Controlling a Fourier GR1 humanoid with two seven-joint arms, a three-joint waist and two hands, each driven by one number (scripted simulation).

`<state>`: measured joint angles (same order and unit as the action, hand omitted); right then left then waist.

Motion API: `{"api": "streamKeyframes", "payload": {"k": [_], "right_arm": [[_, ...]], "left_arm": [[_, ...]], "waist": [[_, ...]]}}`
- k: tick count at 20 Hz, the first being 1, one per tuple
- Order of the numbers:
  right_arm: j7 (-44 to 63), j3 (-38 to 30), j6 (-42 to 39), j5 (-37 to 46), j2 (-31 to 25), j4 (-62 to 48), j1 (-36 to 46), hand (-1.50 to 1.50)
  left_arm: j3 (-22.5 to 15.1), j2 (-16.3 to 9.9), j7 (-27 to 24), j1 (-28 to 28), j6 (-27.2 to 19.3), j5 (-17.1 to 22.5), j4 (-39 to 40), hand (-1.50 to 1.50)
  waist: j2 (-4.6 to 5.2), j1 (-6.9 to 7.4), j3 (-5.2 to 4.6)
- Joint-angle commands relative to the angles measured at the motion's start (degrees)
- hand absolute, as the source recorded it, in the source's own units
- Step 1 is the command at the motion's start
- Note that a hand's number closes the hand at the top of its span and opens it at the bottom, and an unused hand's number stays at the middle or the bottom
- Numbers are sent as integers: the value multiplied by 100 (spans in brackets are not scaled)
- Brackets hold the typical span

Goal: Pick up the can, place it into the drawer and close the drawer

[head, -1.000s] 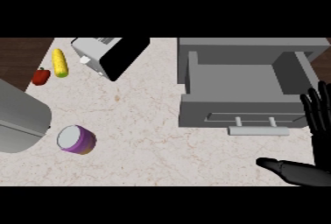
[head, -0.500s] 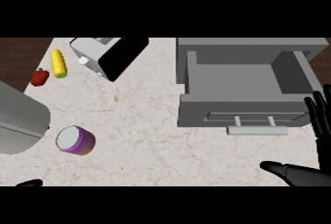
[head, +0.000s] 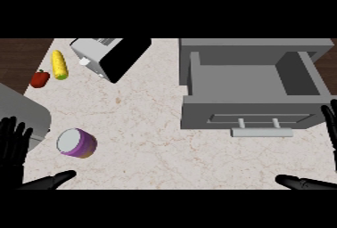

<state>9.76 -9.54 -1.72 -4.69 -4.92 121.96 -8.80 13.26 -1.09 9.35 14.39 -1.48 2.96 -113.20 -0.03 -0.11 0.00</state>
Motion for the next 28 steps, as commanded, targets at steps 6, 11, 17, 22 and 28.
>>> {"api": "streamKeyframes", "payload": {"k": [6,11,17,22,28], "right_arm": [[157,-432,-189,-381,-128,112,-24,-150],[-51,-54,-187,14,208,521,-516,-150],[375,-324,-210,-206,-13,351,62,-150],[244,-586,-292,-297,-64,212,60,-150],[453,-16,-74,301,441,1012,-361,-150]], "left_arm": [[-317,107,-1160,-215,-450,-430,1564,-150],[29,103,-1875,55,-312,-256,2165,-150],[217,21,-2315,-250,-278,-53,2992,-150],[21,102,-2625,-285,-507,-123,3573,-150],[436,-161,-2929,-809,-352,125,4465,-150]], "waist": [[2,-7,-1],[-3,-7,-2],[1,11,-1],[1,9,-1],[-1,5,-1]]}}
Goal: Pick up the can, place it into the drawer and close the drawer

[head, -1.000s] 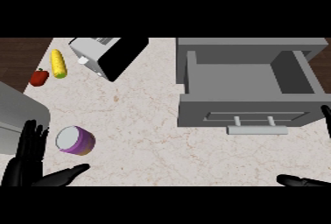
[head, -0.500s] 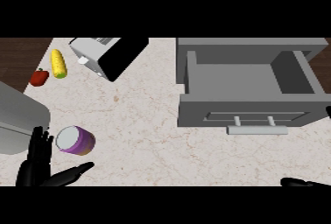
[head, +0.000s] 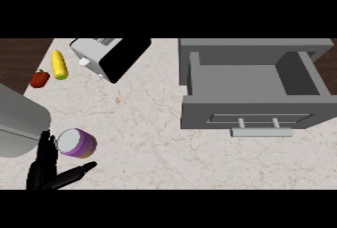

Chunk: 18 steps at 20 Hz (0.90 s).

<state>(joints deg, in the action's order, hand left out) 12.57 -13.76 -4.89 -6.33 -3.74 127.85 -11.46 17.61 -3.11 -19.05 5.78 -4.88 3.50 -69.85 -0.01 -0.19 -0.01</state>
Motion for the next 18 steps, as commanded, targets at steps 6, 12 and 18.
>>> {"api": "streamKeyframes", "payload": {"k": [6,12,18], "right_arm": [[-448,-209,-319,-15,67,-180,-185,-150],[204,-366,-184,-85,-217,-323,481,-150],[555,-284,-23,4,-255,-117,723,-150]], "left_arm": [[347,-327,-948,-1040,-121,164,2119,-150],[324,-619,-1302,-1245,261,445,2661,-150],[322,-807,-1869,-2085,487,349,4013,-150]], "waist": [[2,-14,-1],[1,4,0],[11,-22,-5]]}}
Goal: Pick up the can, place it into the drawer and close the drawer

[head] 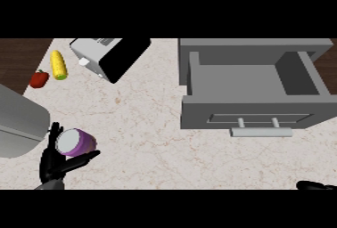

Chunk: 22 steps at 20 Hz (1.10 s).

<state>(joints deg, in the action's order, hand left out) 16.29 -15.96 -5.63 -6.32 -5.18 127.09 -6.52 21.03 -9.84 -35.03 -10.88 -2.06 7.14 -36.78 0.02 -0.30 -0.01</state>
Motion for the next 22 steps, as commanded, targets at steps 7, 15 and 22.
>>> {"api": "streamKeyframes", "payload": {"k": [7,15,22], "right_arm": [[114,191,243,286,113,-186,421,-150],[-389,-316,-229,-150,94,5,-288,-150],[73,-5,-7,105,99,222,36,-150]], "left_arm": [[-75,-329,-396,-1013,782,20,1410,150],[-203,-236,-656,-1197,882,132,1364,150],[-604,325,-370,-2143,586,-182,1441,150]], "waist": [[20,-25,-8],[4,-22,-2],[21,-85,-7]]}}
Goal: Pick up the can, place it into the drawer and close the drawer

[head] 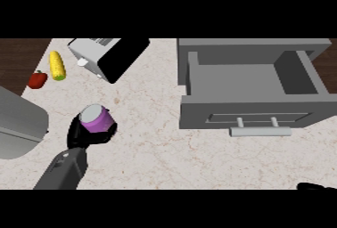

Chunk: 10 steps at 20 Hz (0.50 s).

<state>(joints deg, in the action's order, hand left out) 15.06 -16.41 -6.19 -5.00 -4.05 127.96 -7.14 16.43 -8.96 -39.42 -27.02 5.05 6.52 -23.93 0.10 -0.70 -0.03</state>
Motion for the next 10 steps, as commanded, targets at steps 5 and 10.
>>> {"api": "streamKeyframes", "payload": {"k": [5,10], "right_arm": [[187,109,214,270,32,-22,261,-150],[371,-394,-92,-411,-224,453,-47,-150]], "left_arm": [[-237,544,473,-700,-168,11,-237,150],[-451,802,794,-916,-373,-43,-565,150]], "waist": [[-13,58,3],[-22,35,4]]}}
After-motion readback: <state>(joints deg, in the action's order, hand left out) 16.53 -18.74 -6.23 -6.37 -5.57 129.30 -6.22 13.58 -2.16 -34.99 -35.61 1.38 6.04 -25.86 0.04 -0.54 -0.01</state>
